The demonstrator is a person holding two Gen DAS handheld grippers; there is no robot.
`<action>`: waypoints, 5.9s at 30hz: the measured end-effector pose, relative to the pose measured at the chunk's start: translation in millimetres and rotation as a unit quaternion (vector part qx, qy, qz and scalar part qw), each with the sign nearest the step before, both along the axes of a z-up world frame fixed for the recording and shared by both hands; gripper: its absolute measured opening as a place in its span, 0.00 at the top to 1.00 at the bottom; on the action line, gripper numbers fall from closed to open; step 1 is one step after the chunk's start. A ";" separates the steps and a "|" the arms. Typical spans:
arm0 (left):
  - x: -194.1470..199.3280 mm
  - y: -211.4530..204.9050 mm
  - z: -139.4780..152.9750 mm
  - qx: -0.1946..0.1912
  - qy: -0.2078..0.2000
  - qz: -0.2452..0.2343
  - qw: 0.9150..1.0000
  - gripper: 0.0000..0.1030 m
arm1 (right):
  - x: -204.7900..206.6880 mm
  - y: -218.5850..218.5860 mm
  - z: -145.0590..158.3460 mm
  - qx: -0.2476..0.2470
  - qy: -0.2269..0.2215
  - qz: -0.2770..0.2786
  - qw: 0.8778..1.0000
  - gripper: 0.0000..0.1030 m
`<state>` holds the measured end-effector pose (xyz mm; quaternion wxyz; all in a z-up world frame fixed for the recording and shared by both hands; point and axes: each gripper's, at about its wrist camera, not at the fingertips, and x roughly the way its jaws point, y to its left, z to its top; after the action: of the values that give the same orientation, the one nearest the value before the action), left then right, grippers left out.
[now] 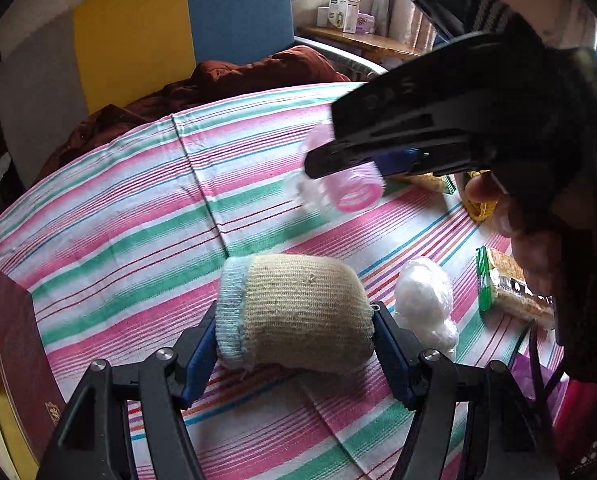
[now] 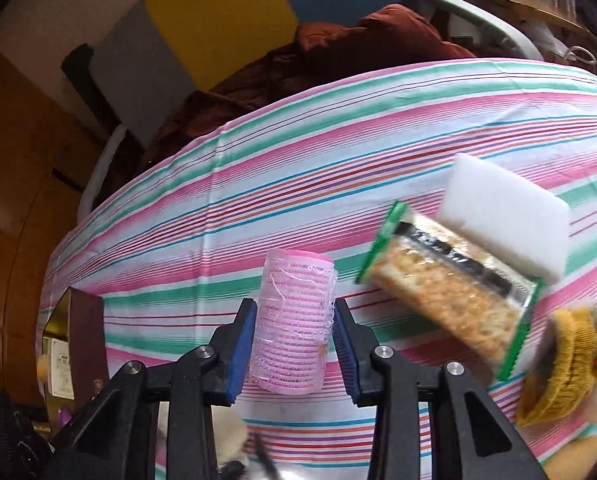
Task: Organize objects
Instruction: 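Close the right tool on the pink hair curler, then carry knit roll and curler into the gold tray and open both tools, then lift both open tools away from the gold tray, then grasp the purple packet with the left tool while the right tool reaches the cracker packet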
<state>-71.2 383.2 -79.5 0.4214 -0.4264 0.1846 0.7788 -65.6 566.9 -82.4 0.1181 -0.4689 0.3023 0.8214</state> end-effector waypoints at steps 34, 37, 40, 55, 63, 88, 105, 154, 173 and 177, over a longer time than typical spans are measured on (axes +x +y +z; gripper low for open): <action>27.4 -199.5 74.1 0.047 0.085 0.195 0.976 0.32 | 2.9 -75.3 40.8 0.130 0.048 0.083 0.987 0.65; 24.3 -219.9 69.1 0.048 0.080 0.216 0.972 0.32 | 2.6 -96.8 50.6 0.132 0.056 0.098 0.985 0.65; 23.1 -233.6 65.5 0.051 0.074 0.228 0.970 0.32 | 2.4 -121.6 59.4 0.131 0.067 0.118 0.982 0.65; 24.5 -312.1 52.1 0.061 0.056 0.293 0.953 0.32 | 6.1 -259.1 80.6 0.104 0.097 0.231 0.962 0.65; 11.8 -348.4 47.3 0.068 0.049 0.333 0.939 0.32 | -46.0 -303.2 78.3 0.114 0.063 0.239 0.962 0.65; 13.0 -362.3 61.8 0.069 0.110 0.396 0.909 0.06 | -1.6 -335.8 81.0 0.162 0.101 0.192 0.963 0.28; 38.7 -336.2 66.7 0.055 0.149 0.357 0.920 0.01 | 35.1 -324.4 79.3 0.195 0.101 0.152 0.964 0.27; 122.1 -49.7 33.7 0.067 -0.074 -0.106 0.989 0.19 | 251.8 -78.3 114.3 0.172 0.047 -0.077 0.981 0.27; 146.8 11.7 -11.5 -0.002 -0.095 -0.112 0.989 0.45 | 257.6 -54.1 97.1 0.164 0.020 -0.064 0.984 0.27; 132.3 -11.0 -9.8 -0.004 -0.066 -0.132 0.989 0.45 | 232.7 -57.5 92.1 0.166 -0.005 0.011 0.986 0.27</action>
<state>61.2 372.2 -89.4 0.5296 -0.4509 0.2142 0.6858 167.1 509.4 9.8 0.1870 -0.4506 0.1565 0.8588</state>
